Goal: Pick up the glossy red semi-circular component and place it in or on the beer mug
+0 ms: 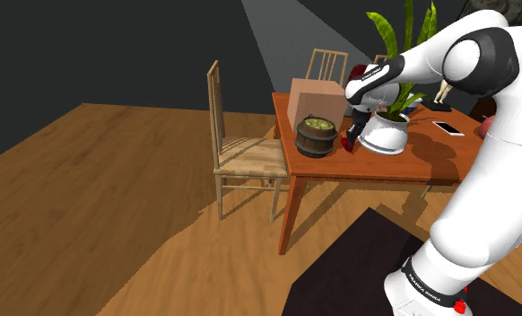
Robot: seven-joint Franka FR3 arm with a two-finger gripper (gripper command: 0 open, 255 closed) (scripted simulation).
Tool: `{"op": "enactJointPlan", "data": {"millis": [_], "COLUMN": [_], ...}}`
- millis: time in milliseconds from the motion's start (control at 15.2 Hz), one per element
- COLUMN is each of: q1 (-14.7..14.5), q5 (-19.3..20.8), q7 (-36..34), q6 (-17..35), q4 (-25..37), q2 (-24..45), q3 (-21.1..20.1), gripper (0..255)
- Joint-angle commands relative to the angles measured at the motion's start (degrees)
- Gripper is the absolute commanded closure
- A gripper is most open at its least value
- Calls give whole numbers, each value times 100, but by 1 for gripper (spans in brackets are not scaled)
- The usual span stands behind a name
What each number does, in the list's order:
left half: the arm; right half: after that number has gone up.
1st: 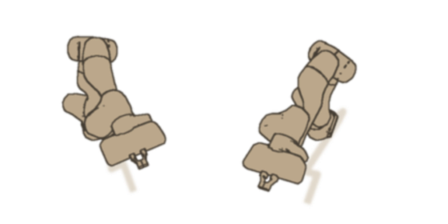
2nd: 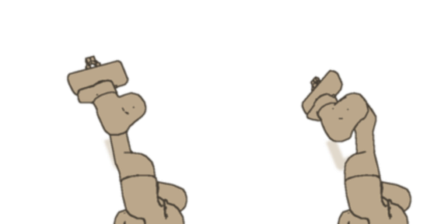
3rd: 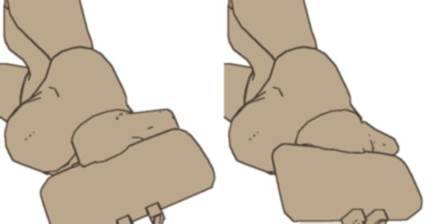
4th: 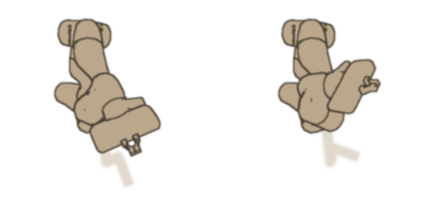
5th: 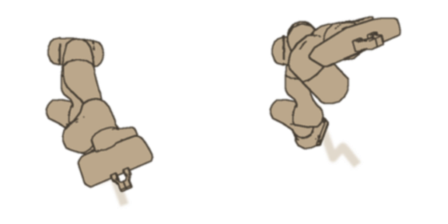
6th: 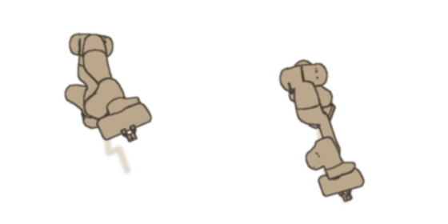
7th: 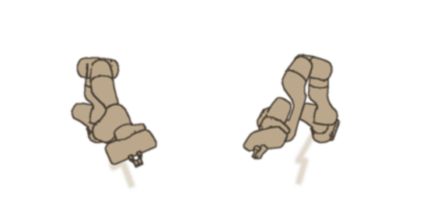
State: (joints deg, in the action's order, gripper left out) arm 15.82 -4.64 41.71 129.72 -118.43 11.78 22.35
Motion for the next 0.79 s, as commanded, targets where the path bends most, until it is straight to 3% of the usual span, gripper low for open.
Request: {"op": "enactJointPlan", "data": {"millis": [0, 726], "q1": [-12, -57], "q5": [43, 255], "q7": [-31, -168], "q6": [-130, -904], "q4": [60, 456], "q2": [-76, -487], "q3": [11, 52], "gripper": [255, 255]}}
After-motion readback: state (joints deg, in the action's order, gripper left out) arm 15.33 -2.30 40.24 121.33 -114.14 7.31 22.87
